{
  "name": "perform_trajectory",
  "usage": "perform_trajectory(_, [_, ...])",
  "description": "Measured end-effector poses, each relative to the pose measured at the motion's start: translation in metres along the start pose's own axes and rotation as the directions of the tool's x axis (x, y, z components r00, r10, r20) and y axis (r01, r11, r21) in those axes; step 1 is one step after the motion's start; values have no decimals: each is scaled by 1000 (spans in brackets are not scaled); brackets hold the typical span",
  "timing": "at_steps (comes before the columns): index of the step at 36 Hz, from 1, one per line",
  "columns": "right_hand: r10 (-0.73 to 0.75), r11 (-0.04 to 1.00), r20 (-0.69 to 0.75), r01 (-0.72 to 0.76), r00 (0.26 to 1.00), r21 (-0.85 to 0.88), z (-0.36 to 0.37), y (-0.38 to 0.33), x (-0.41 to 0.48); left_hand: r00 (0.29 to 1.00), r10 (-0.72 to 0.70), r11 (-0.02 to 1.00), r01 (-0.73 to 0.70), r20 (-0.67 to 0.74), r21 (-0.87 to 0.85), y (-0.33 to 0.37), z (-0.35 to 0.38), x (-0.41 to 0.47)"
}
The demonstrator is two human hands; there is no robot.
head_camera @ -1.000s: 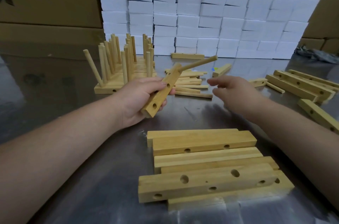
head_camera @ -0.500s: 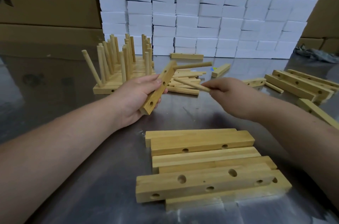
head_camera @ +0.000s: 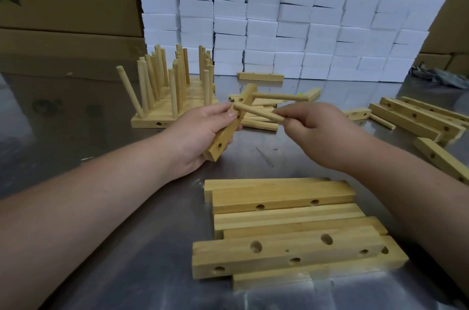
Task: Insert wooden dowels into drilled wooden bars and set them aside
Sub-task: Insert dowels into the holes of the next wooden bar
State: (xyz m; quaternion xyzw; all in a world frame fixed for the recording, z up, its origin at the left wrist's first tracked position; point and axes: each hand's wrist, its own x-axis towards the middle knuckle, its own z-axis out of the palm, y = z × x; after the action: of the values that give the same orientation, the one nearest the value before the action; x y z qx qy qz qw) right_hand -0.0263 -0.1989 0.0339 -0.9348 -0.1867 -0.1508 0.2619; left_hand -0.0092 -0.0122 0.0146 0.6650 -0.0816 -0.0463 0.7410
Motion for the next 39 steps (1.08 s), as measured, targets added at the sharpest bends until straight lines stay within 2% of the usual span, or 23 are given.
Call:
perform_trajectory(9, [10, 1000, -11, -10, 1000, -24, 2, -1, -4, 998, 4, 1000, -6, -56, -27, 3, -2, 1])
perform_trajectory(16, [-16, 999, -31, 14, 999, -47, 1, -2, -4, 1000, 20, 1000, -20, -15, 7, 3, -3, -1])
perform_trajectory(28, [-65, 994, -21, 63, 998, -90, 7, -2, -2, 998, -12, 999, 15, 61, -37, 1, -1, 1])
perform_trajectory(39, [-65, 995, -11, 64, 998, -70, 7, -4, -1, 989, 104, 993, -110, 104, 51, 2, 6, -1])
